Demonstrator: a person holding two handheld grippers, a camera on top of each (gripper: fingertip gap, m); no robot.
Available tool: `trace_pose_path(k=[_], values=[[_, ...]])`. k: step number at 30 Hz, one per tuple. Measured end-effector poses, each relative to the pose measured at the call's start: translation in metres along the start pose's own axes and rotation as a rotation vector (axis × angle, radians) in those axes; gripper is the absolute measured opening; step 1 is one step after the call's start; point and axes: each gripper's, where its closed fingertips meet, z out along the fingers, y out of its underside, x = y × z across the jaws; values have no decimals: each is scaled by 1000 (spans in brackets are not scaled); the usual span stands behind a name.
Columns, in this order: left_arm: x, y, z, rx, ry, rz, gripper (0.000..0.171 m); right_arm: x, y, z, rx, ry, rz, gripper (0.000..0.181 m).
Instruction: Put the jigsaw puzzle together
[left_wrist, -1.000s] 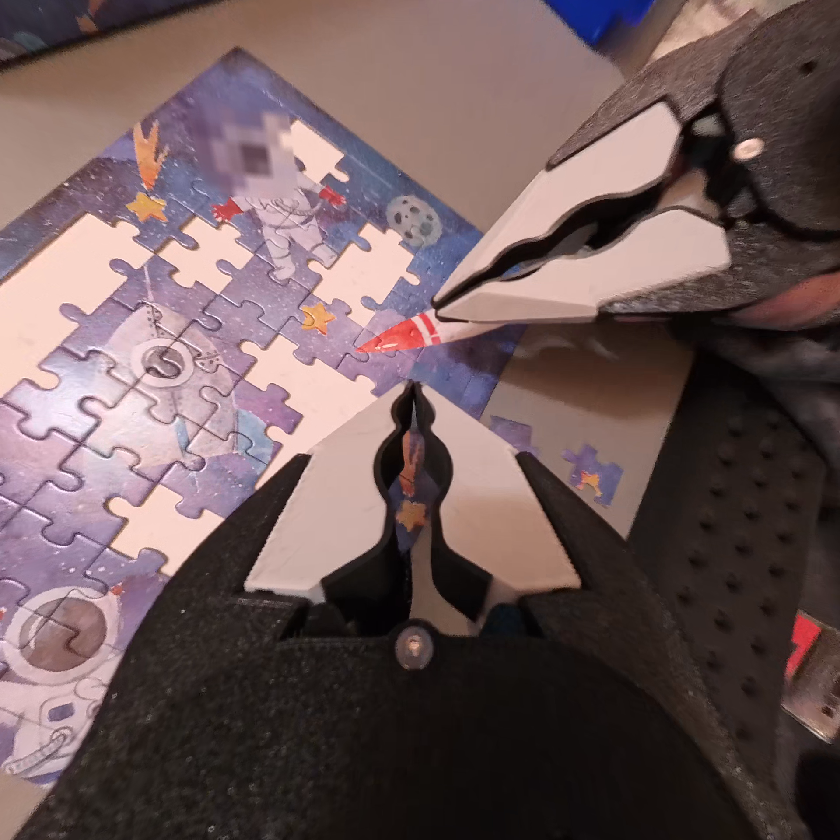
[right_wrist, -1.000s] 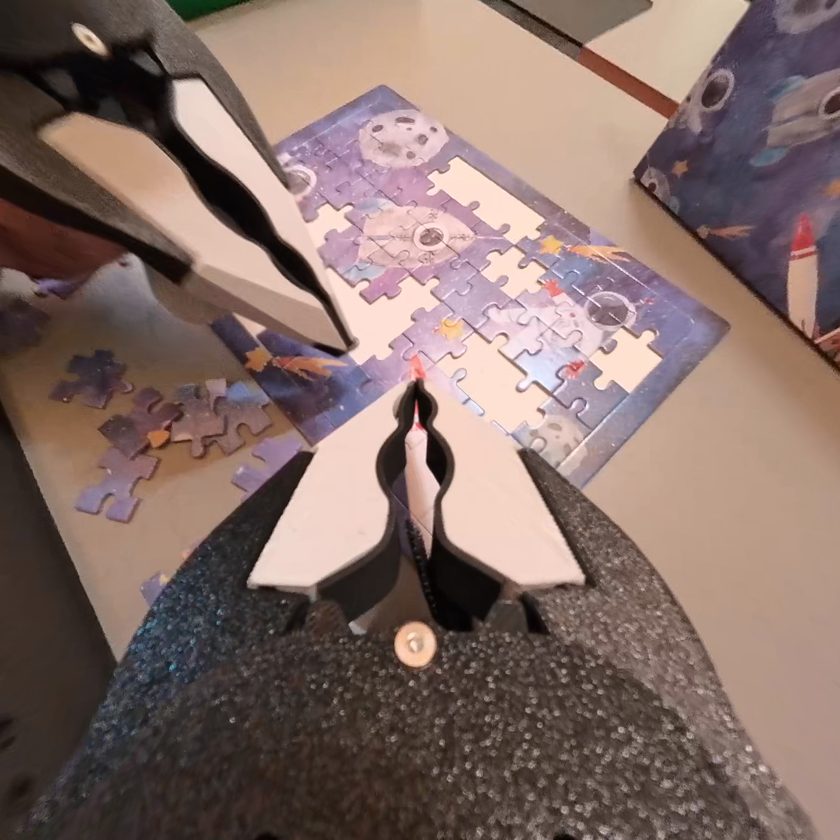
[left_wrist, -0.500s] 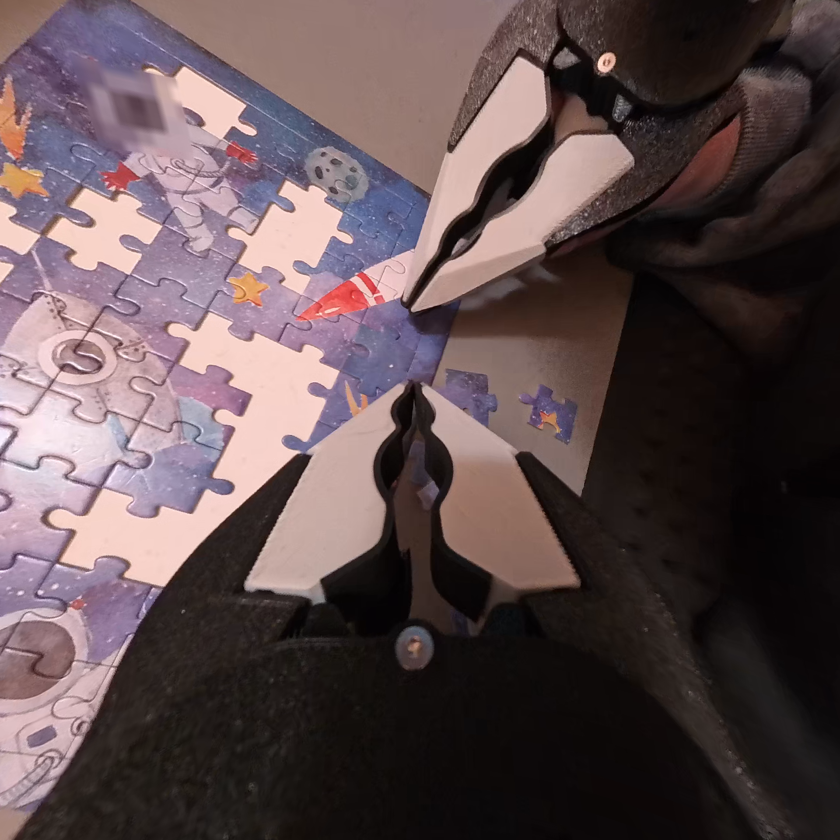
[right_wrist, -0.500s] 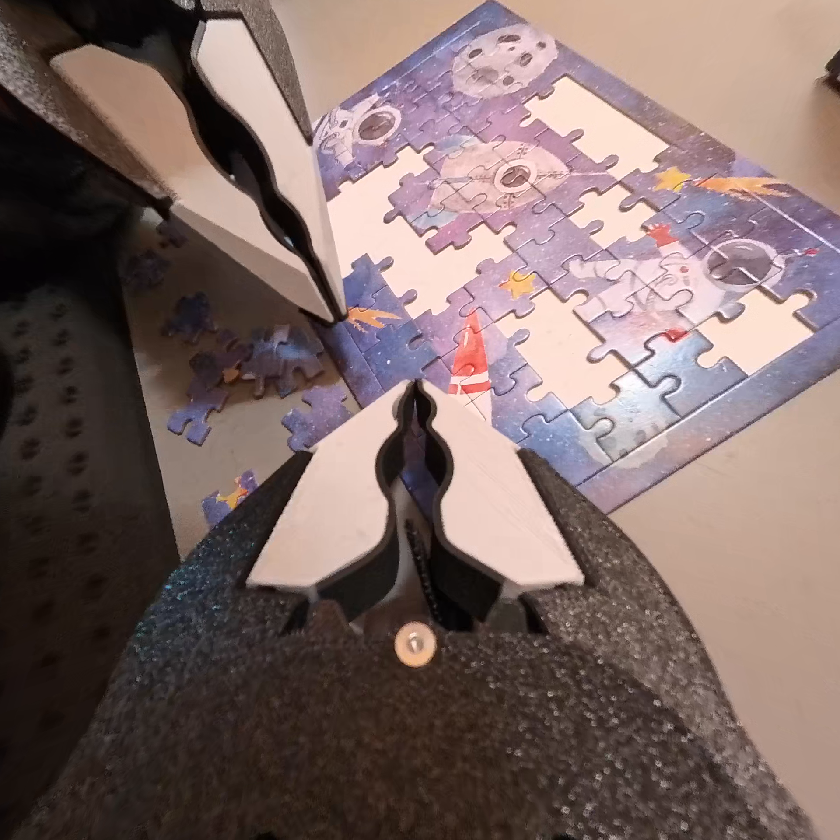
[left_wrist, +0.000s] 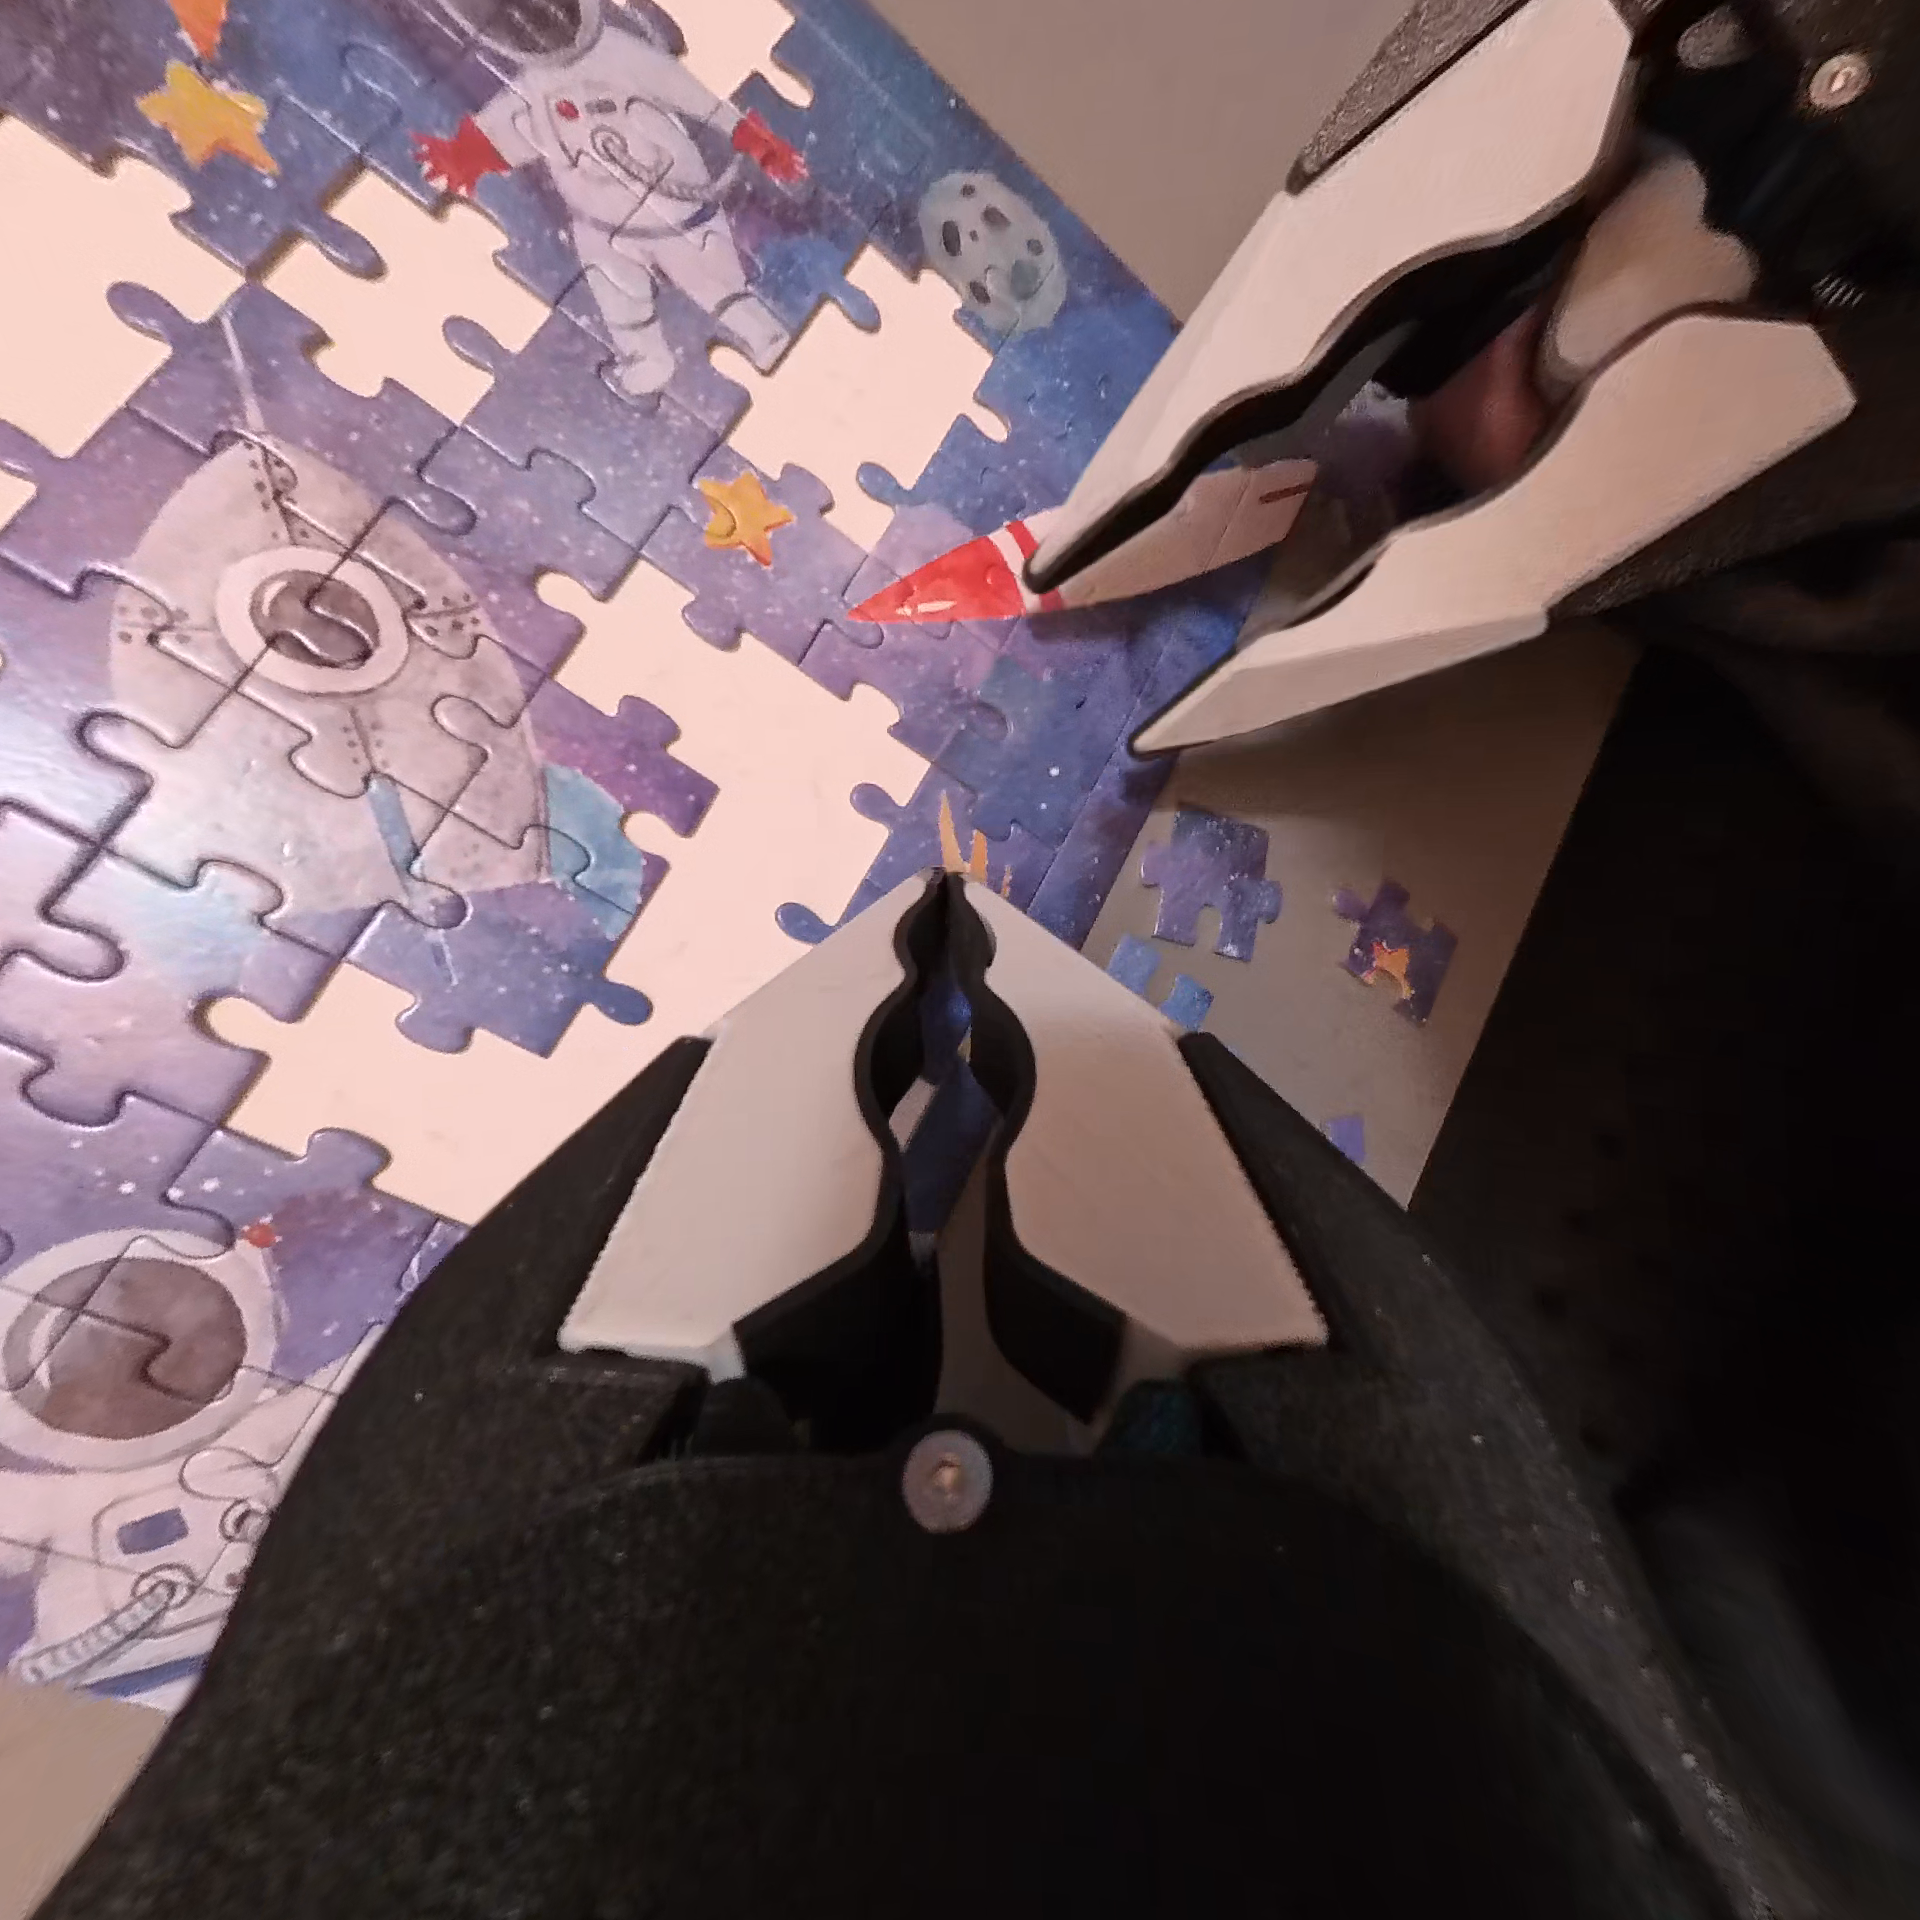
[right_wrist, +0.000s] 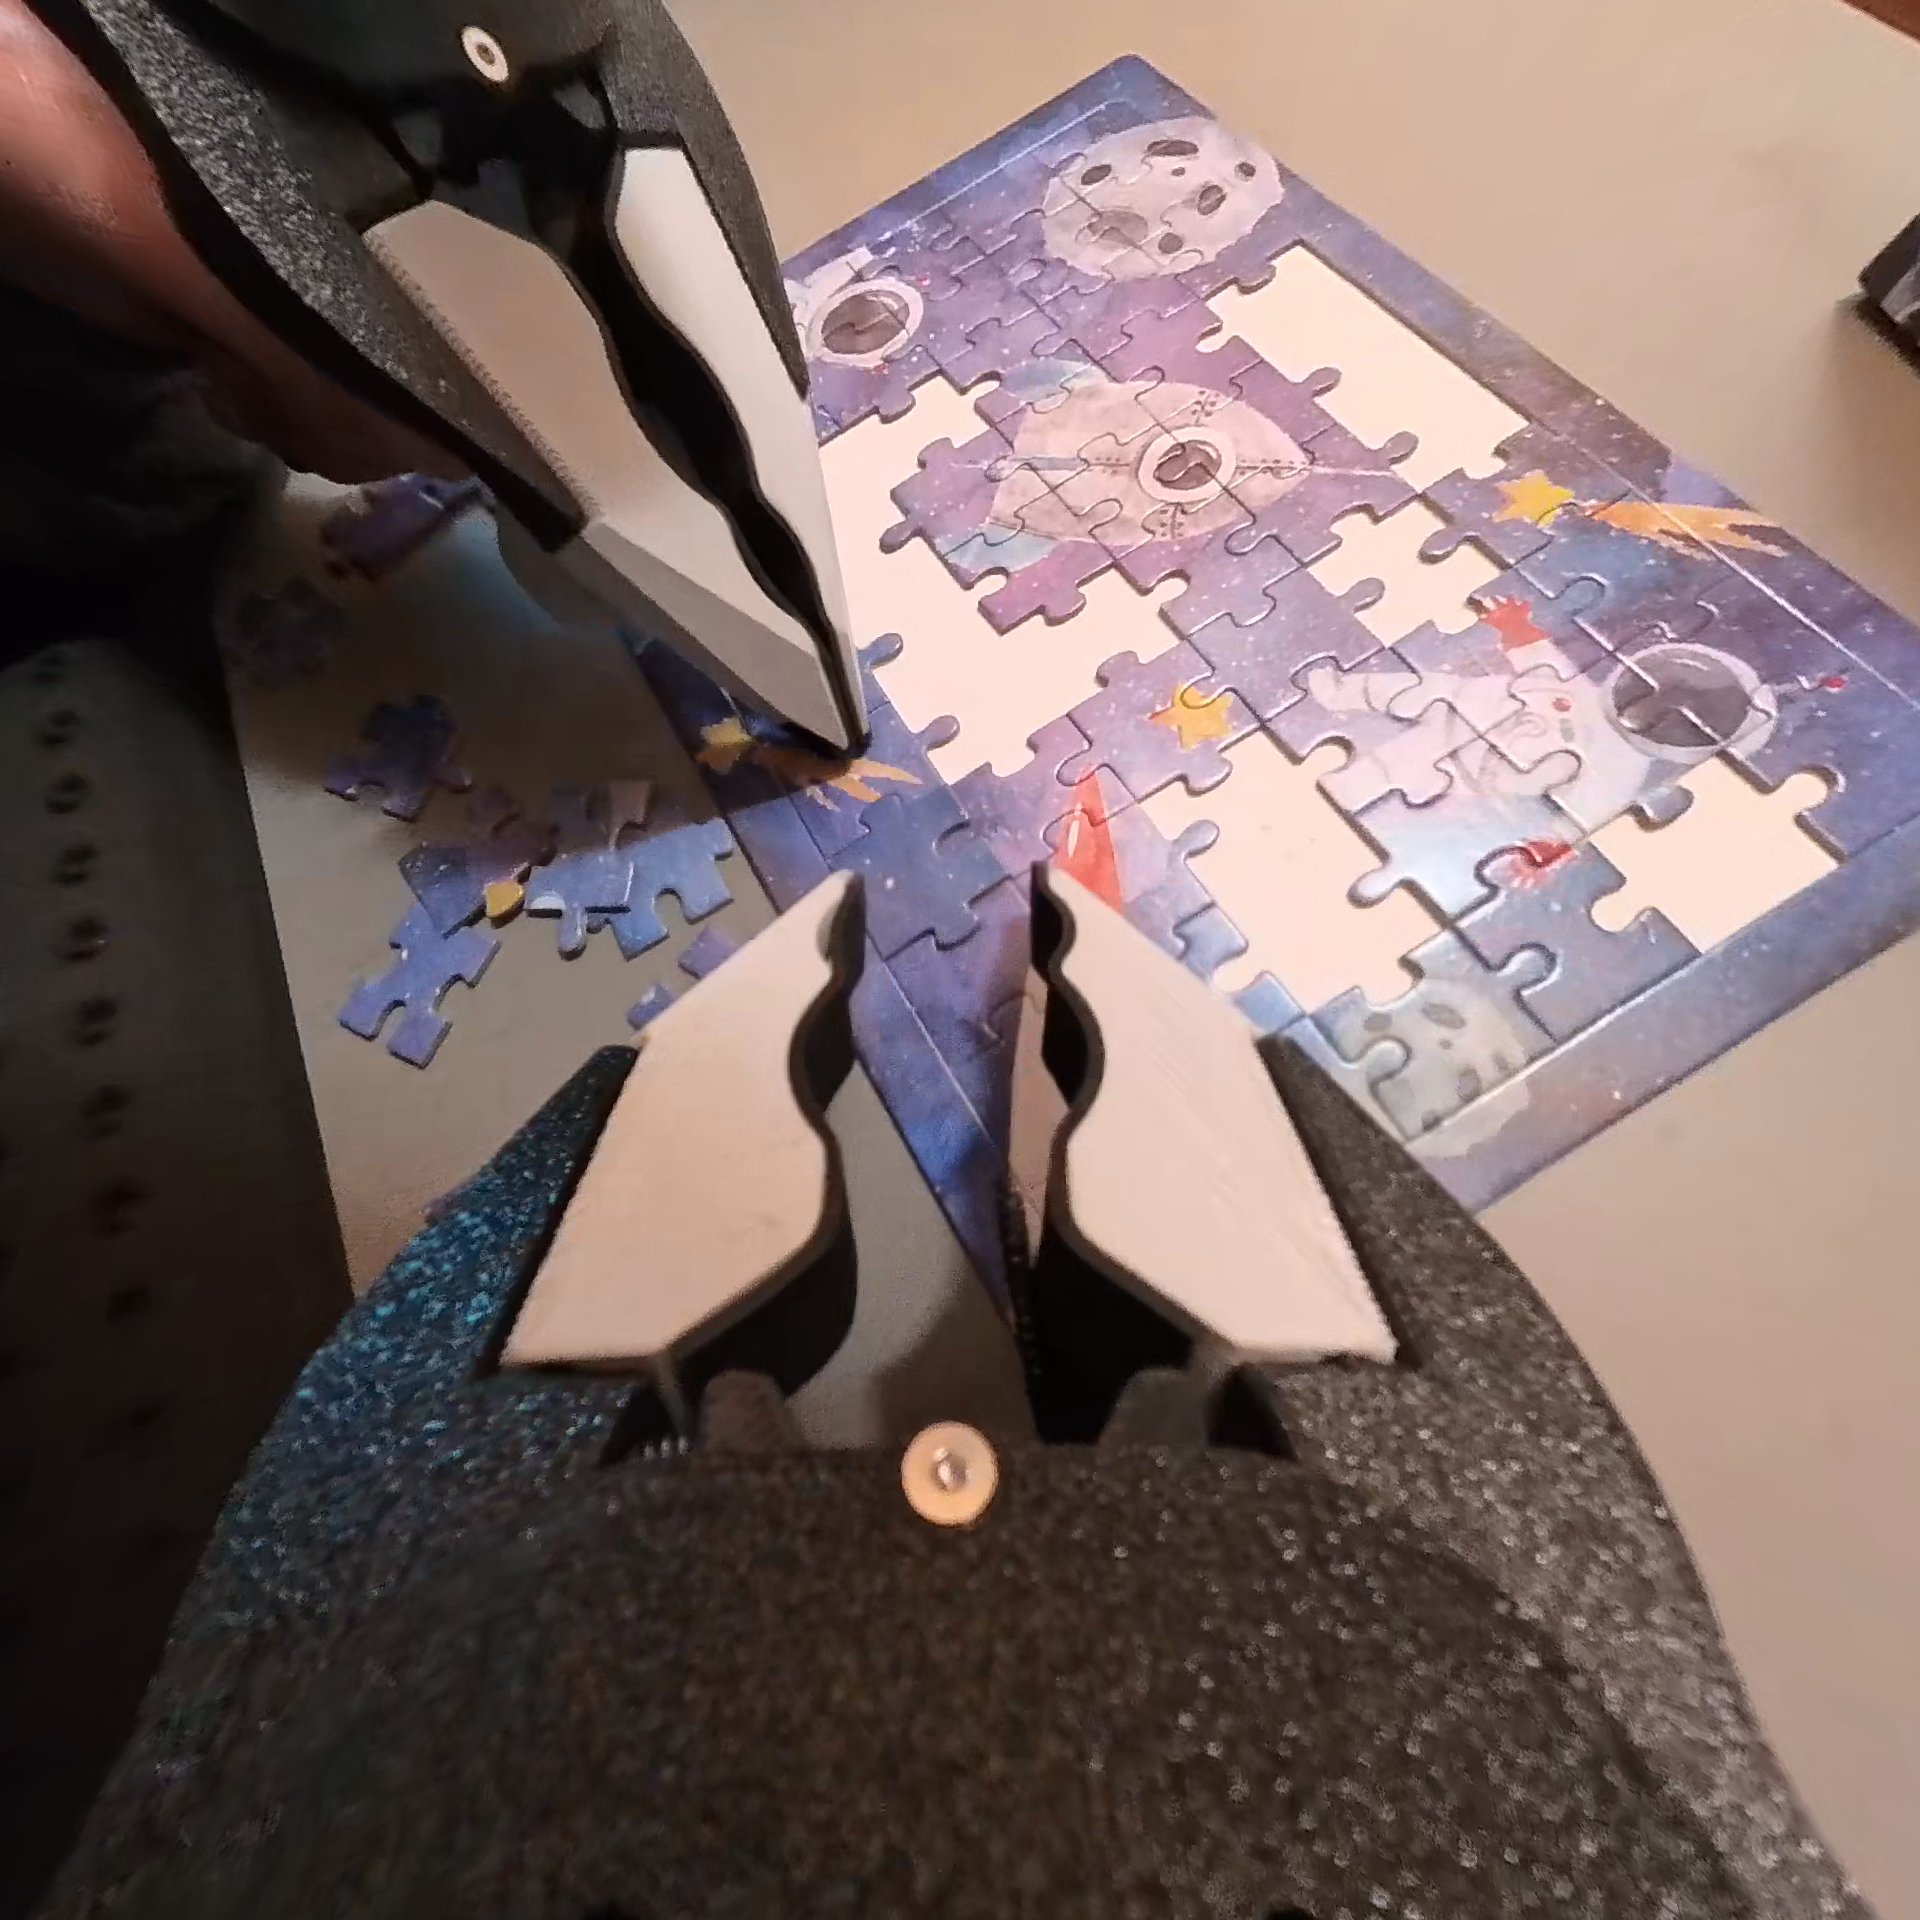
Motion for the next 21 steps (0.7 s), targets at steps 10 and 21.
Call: trace_pose_path(k=[10,21], values=[[-1,0,0,4,-19,-2,0,-6,3,12,-51,-14,-12,35],[0,0,1,2,-40,19,0,-51,-15,-15,97,-260,12,17]])
